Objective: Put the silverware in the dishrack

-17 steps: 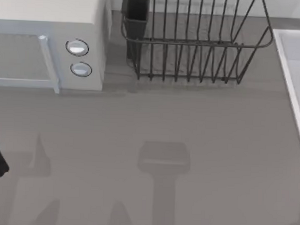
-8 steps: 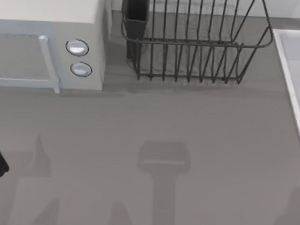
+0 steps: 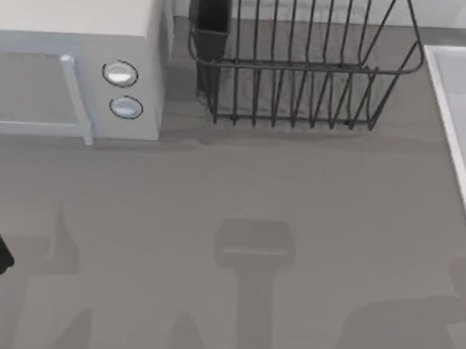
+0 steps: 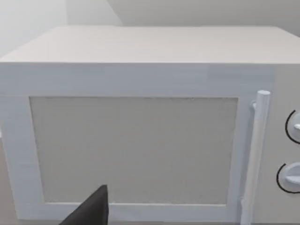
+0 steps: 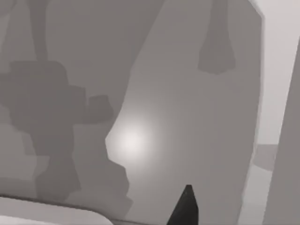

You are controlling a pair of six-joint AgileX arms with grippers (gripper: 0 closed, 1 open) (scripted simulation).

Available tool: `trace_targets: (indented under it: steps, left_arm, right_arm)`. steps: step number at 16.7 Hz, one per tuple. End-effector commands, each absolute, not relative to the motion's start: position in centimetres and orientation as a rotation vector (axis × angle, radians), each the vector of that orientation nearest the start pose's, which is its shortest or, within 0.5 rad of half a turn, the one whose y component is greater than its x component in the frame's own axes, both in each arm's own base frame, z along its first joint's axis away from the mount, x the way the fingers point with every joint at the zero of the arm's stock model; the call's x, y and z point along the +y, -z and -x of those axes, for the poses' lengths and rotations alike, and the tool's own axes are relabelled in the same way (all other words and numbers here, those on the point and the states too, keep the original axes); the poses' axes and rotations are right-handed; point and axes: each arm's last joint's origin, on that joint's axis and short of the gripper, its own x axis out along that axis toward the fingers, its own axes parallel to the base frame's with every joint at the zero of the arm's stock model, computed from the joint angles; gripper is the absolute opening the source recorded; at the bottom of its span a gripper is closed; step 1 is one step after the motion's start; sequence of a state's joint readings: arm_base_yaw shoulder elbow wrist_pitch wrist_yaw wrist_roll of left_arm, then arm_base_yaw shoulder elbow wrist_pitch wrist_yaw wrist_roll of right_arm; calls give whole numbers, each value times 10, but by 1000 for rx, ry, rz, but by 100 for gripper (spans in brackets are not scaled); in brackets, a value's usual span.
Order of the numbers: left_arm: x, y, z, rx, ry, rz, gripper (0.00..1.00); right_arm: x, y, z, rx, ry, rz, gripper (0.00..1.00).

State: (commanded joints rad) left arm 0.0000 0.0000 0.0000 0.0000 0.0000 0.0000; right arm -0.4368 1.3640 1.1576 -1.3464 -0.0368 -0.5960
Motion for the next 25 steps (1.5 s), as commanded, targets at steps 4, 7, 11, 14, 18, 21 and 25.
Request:
trace_targets:
  steps: [4,7,11,14,18,21,25]
  left_arm:
    - [-1,-160,-106,0,0,0,100]
    - [-1,-160,-106,0,0,0,100]
    - [-1,-160,-106,0,0,0,100]
    - [-1,-160,-106,0,0,0,100]
    - [-1,-160,-106,0,0,0,100]
    - [-1,-160,-106,0,0,0,100]
    - [-1,-160,-106,0,0,0,100]
  right_arm:
    - [-85,-311,-193,1506,-127,115,0]
    - [-85,-315,-191,1502,-125,117,0]
    - [-83,-314,-194,1499,-120,131,0]
    - [-72,-319,-212,1439,-71,250,0]
    - [-26,-329,-256,1219,18,487,0]
    - [40,-339,-285,933,66,601,0]
    - [150,-364,-281,482,71,529,0]
